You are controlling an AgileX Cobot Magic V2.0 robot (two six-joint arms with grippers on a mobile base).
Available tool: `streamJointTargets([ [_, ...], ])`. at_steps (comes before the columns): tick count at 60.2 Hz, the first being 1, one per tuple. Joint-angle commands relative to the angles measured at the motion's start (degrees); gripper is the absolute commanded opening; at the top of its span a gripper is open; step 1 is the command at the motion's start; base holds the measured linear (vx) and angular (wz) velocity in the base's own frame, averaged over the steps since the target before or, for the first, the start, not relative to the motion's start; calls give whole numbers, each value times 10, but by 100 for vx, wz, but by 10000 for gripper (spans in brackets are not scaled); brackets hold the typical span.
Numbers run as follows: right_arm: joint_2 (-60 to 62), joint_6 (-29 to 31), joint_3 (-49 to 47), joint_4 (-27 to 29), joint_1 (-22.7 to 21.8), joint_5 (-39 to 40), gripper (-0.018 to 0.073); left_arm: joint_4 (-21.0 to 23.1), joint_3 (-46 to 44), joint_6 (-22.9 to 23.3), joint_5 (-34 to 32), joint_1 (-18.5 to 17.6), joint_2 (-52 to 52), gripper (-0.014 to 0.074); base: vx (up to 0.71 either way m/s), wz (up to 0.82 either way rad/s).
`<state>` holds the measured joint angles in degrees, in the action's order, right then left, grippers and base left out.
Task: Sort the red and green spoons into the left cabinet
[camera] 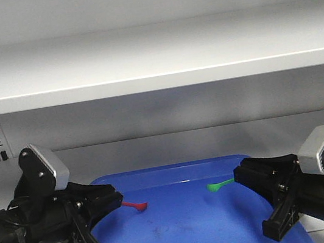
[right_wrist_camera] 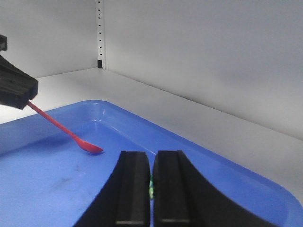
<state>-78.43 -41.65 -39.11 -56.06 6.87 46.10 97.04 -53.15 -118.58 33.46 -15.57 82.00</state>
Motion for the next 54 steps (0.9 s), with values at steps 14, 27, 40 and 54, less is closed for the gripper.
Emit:
streamJointTargets([
  [14, 14, 31, -20, 25, 1, 46, 676, 62, -21, 1, 17, -5, -16, 531, 0, 0],
  [27, 52, 69, -21, 35, 0, 9, 708, 62, -66, 6, 3, -4, -43, 575, 0, 0],
  [40, 139, 67, -21, 117, 0, -194, 519, 61, -80, 74, -140, -4, -113, 361, 0, 0],
  [54, 230, 29, -21, 127, 0, -303, 10, 61, -63, 114, -146, -4, -172, -8, 0, 0],
])
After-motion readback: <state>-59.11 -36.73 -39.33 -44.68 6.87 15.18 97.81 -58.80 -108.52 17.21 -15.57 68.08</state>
